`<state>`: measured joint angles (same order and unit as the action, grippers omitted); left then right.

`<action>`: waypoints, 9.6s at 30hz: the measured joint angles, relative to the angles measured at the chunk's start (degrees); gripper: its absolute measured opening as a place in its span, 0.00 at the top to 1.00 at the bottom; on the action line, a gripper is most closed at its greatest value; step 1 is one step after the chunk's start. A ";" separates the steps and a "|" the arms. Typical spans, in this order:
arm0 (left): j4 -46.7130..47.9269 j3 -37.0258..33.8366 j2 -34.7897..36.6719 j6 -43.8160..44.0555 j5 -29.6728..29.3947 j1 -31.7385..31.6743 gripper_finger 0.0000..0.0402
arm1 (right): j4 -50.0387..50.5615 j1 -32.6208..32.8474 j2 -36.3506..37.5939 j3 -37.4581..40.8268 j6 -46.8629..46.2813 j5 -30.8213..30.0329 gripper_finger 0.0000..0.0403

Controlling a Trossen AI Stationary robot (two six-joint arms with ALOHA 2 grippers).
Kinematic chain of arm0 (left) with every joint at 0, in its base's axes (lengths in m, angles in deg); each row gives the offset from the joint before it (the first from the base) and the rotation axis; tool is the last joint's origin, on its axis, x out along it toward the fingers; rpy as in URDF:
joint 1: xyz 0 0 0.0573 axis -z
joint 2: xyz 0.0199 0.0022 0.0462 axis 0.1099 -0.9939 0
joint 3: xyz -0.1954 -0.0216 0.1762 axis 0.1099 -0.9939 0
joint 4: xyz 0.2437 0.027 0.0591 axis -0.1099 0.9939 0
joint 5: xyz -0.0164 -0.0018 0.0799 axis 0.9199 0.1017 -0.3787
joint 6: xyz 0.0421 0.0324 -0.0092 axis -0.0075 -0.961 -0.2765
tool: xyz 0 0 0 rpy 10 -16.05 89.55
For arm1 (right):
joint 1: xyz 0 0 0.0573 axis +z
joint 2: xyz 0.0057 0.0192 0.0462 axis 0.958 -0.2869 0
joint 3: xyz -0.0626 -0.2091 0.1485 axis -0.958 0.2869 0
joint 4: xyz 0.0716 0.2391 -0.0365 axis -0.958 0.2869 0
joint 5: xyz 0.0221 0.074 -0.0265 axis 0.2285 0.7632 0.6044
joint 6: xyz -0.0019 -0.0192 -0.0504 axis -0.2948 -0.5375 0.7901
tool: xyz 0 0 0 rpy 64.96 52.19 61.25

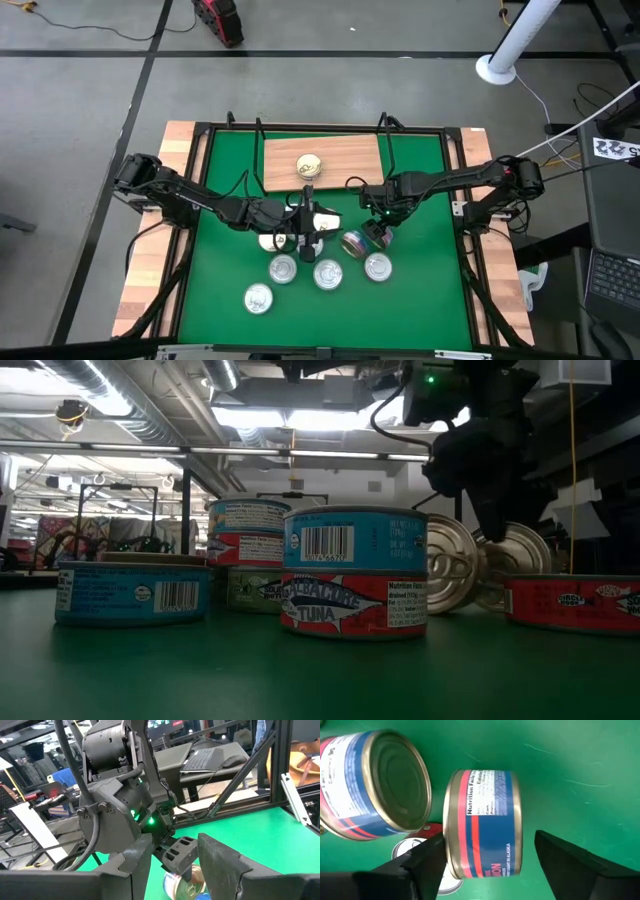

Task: Stack canned seafood by type on shelf
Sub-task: Put the blue tuna can on the shelf, then stack the blue-pink tuna can on top of the blue-pink tuna can on the shelf

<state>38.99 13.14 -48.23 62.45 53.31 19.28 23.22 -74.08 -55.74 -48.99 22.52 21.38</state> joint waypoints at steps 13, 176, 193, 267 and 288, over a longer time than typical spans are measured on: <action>0.13 0.02 0.67 -0.31 0.00 0.00 0.61 | -0.04 0.00 0.07 -0.09 1.14 0.12 0.55; 30.32 0.00 21.68 5.03 -6.43 0.19 0.61 | -11.09 -8.11 1.27 -22.19 29.58 -6.01 0.33; 30.45 0.00 21.68 5.27 -6.43 1.68 0.61 | -4.83 12.66 -1.35 -14.92 5.43 -17.55 0.33; 33.53 0.00 21.68 4.98 -6.44 1.66 0.61 | -16.55 14.23 -12.79 -12.02 -12.38 -15.48 0.43; 32.66 0.00 22.28 -0.71 -6.47 1.64 0.61 | -16.09 5.02 -6.13 -11.93 -4.61 -3.27 0.54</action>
<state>71.65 13.14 -25.94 61.74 46.84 20.92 7.13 -69.07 -61.88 -60.92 17.91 18.11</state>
